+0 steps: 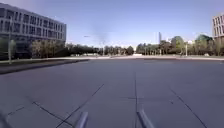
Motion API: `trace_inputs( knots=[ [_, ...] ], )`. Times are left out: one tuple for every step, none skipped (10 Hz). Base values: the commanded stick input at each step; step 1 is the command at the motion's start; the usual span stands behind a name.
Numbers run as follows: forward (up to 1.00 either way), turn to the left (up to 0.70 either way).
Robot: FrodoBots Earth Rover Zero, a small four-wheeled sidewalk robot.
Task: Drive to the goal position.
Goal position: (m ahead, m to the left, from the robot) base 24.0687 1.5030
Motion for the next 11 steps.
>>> trace_inputs(
  knots=[
    [1.0, 0.0],
    [1.0, 0.0],
    [1.0, 0.0],
    [1.0, 0.0],
    [1.0, 0.0],
    [1.0, 0.0],
    [1.0, 0.0],
    [1.0, 0.0],
    [1.0, 0.0],
    [1.0, 0.0],
    [1.0, 0.0]
  ],
)
